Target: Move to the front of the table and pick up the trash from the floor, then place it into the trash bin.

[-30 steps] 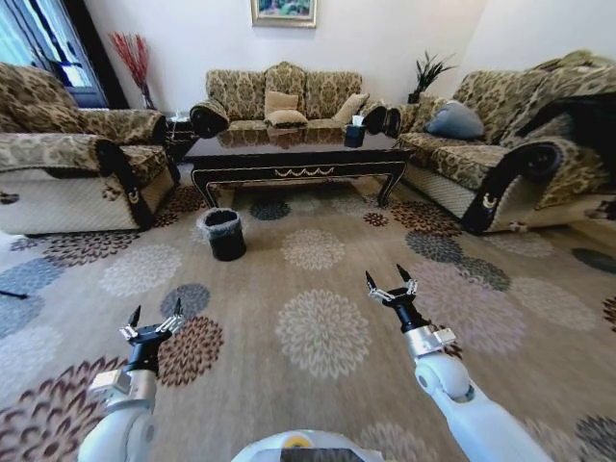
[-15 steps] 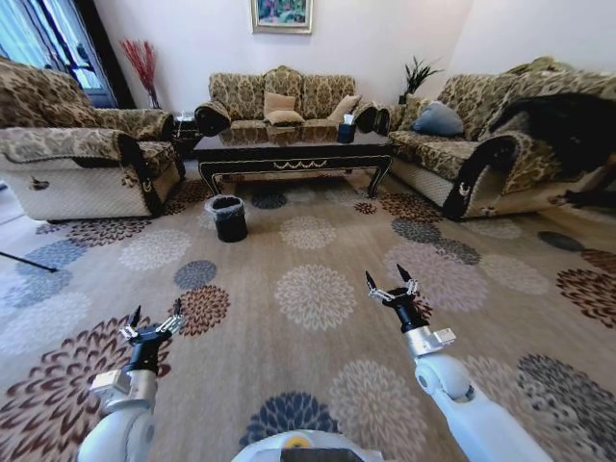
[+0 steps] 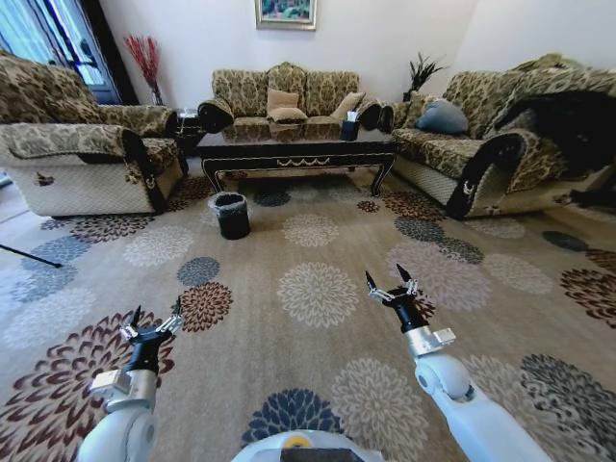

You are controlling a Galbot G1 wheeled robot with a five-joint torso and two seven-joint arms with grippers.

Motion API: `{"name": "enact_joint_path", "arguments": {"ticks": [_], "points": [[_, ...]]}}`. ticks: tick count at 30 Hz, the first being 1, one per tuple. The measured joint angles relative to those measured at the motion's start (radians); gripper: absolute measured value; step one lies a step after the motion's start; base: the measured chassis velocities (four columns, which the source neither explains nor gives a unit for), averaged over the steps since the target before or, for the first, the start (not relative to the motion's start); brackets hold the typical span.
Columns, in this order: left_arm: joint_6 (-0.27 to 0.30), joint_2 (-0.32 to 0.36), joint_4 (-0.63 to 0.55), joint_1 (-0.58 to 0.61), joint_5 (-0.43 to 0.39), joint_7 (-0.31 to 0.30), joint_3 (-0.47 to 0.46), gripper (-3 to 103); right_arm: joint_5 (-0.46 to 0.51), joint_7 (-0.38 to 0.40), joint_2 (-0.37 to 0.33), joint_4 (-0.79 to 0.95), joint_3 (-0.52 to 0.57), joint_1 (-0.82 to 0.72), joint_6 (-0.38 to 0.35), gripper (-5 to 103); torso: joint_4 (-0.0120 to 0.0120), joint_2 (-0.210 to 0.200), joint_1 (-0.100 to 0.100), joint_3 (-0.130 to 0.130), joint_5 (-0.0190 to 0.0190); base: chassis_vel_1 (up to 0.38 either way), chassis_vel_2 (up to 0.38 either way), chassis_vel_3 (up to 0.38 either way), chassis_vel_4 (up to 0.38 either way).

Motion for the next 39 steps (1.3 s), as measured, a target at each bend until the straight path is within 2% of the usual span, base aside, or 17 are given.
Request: {"name": "enact_joint_path", "arguments": {"ticks": [24,28,39], "points": [[0.000,0.000,0.000,0.000,0.000,0.000,0.000,100,0.000,0.000,0.000,0.000,0.000,0.000,0.000,100,0.0002,0.001,0.000,0.000,-0.0002,0.040,-0.037,-0.042,0.034],[0.000,0.000,0.000,0.000,0.000,0.000,0.000,100,0.000,0.000,0.000,0.000,0.000,0.000,0.000,100,0.0002,0.013,0.003,0.009,-0.0002,0.000,0.000,0.000,0.000],[0.000,0.000,0.000,0.000,0.000,0.000,0.000,100,0.000,0.000,0.000,0.000,0.000,0.000,0.000,100,0.0002,0.063,0.003,0.059,-0.0002,0.000,0.000,0.000,0.000]]}}
